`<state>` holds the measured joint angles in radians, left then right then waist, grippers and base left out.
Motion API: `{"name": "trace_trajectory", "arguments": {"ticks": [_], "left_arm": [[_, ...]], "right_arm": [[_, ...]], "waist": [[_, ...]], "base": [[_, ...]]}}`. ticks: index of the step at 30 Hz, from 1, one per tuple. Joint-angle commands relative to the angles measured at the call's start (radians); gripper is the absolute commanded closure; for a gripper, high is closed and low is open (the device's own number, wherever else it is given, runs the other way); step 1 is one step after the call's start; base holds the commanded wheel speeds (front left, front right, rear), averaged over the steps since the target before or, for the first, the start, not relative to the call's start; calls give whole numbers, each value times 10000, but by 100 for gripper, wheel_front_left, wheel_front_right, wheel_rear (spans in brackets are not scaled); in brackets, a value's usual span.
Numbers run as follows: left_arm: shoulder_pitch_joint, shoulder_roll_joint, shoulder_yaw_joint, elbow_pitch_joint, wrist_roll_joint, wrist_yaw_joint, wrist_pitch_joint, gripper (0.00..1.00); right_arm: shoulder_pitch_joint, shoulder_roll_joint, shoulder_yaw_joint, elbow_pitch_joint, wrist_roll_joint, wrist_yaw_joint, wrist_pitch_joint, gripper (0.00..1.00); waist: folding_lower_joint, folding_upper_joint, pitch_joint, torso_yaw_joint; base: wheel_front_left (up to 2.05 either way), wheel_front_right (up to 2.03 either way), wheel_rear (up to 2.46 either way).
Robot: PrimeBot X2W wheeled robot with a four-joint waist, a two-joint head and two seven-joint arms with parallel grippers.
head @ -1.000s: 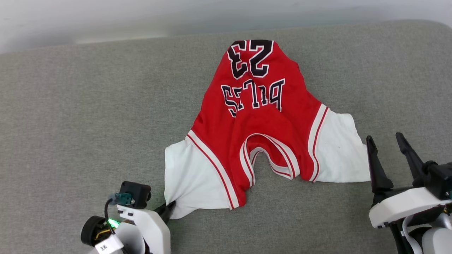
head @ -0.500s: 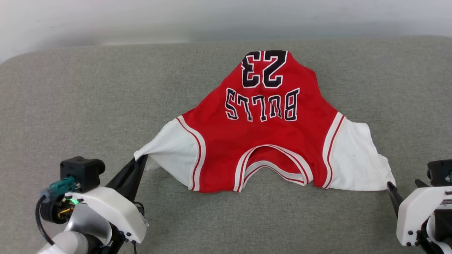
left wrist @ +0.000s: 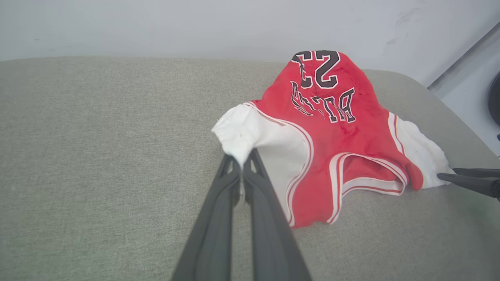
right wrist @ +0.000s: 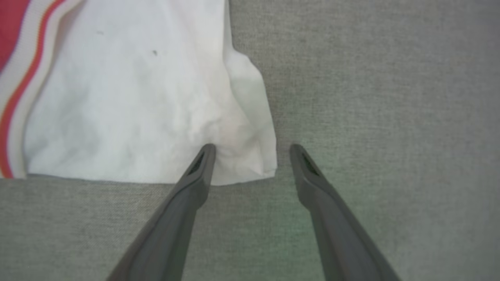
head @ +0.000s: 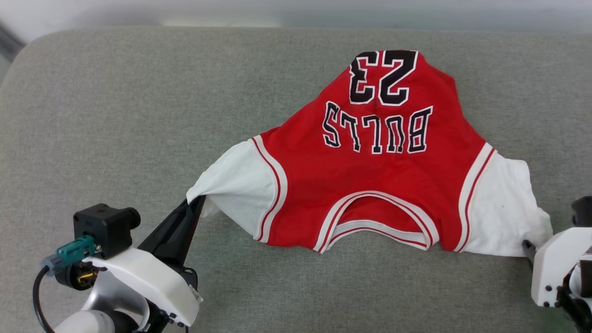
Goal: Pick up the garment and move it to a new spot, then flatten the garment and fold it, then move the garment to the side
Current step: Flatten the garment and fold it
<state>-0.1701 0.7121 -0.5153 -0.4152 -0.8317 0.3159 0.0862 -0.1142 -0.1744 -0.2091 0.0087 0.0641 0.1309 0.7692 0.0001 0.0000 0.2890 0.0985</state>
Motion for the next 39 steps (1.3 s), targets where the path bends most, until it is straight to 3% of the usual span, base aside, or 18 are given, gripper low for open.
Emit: {"name": "trace_trajectory", "arguments": {"ticks": [1, 4, 5, 6, 7, 14, 21, 31, 39], "left_arm": [[-92, -29, -6, -32, 2, -29, 16, 100], [-112, 37, 37, 45, -40, -90, -19, 100], [-136, 42, 36, 63, -42, -133, -35, 100], [-148, 37, 33, 88, -50, -154, -48, 100], [-156, 22, 20, 110, -71, -172, -60, 100], [110, 38, 233, 430, -277, -180, -276, 100], [470, 403, 847, 243, -532, -138, -654, 100], [-50, 1562, 2955, -718, -910, 191, -995, 100], [-1436, 2297, 4581, -1248, -1526, 184, -755, 100]], "right_arm": [[-55, 108, 25, 219, 56, -5, -6, 0], [37, 211, 161, 621, 212, 1, 51, 0], [88, 205, 289, 786, 266, 15, 117, 21], [154, 169, 453, 911, 311, 23, 143, 74], [203, 86, 616, 1004, 340, 26, 48, 100], [77, -355, 516, 1226, 504, 4, -958, 100], [-365, -1018, 539, 66, 1415, -3, -1438, 100], [-2230, -1754, 212, -2006, 3062, -5, -619, 100], [-4444, -1508, 179, -2580, 4293, -5, -17, 100]], "waist": [[-1, 0, 139, 128], [-1, 0, 242, 245], [-1, 0, 261, 273], [-1, 0, 269, 295], [-1, 0, 263, 312], [-1, 0, -337, 189], [-1, 0, -1321, -286], [-1, 0, -2137, -988], [-1, 0, -2223, -1444]], "base": [[0, 0, 0], [0, 0, 0], [0, 0, 0], [0, 0, 0], [0, 0, 0], [0, 0, 0], [0, 0, 0], [0, 0, 0], [0, 0, 0]]}}
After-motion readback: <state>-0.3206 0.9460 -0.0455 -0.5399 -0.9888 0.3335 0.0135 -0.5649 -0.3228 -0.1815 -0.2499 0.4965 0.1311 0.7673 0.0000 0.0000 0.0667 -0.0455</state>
